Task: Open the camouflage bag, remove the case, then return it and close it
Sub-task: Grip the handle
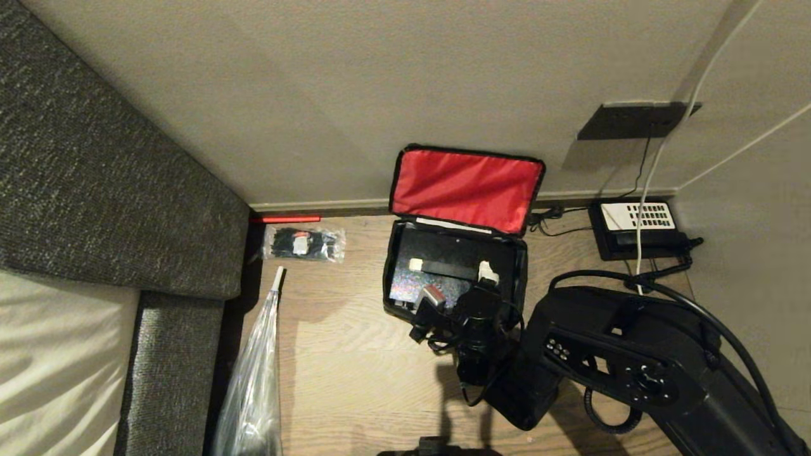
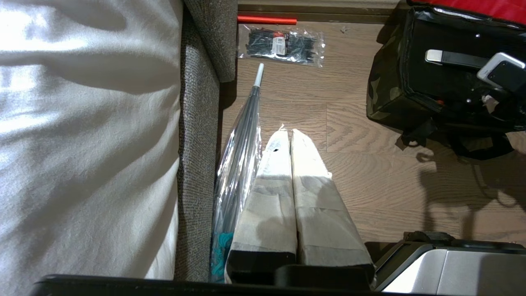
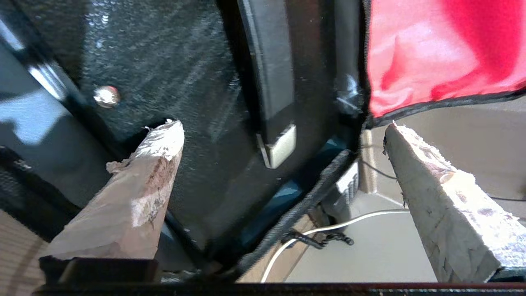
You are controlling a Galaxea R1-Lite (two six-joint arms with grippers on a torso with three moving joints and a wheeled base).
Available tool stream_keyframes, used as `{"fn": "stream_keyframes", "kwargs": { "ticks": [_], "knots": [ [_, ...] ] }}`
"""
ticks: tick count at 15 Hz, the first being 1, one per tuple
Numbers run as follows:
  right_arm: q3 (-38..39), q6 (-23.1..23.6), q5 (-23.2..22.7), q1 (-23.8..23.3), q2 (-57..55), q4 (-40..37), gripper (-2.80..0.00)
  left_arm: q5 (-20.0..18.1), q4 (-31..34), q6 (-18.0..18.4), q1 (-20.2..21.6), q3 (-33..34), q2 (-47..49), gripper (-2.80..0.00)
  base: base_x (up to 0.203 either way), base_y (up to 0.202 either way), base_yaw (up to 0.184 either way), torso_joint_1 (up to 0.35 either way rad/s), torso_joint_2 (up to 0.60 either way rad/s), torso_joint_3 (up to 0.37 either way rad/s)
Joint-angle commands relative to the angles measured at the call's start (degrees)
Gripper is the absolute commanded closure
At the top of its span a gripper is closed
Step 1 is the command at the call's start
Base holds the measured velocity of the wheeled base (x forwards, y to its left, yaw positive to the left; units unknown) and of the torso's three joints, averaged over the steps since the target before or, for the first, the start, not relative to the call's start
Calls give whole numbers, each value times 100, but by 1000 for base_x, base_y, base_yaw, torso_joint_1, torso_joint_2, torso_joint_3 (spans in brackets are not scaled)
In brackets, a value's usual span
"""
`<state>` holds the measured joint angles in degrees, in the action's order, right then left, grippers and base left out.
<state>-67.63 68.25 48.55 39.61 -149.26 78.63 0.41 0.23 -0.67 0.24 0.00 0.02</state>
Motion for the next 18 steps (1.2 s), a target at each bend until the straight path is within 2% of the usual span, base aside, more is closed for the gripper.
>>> {"fn": "stream_keyframes", "kwargs": {
  "ticks": [1, 4, 7, 10, 13, 18],
  "knots": [
    [108, 141, 14, 3, 190, 102, -280, 2, -5, -3, 2, 18, -11, 0, 0, 0, 0, 0, 0, 0],
    [141, 273, 0, 3, 313, 149, -280, 2, 3, -3, 2, 18, -4, 0, 0, 0, 0, 0, 0, 0],
    [-38, 647, -68, -10, 183, 421, -280, 2, -2, -3, 2, 18, -11, 0, 0, 0, 0, 0, 0, 0],
    [-280, 1126, -343, -79, -125, 875, -280, 2, 3, -3, 2, 18, -11, 0, 0, 0, 0, 0, 0, 0],
    [-463, 1231, -806, -174, -266, 888, -280, 2, 3, -3, 2, 18, -11, 0, 0, 0, 0, 0, 0, 0],
    [-740, 1343, -988, -381, -370, 633, -280, 2, 3, -3, 2, 18, -11, 0, 0, 0, 0, 0, 0, 0]
  ]
}}
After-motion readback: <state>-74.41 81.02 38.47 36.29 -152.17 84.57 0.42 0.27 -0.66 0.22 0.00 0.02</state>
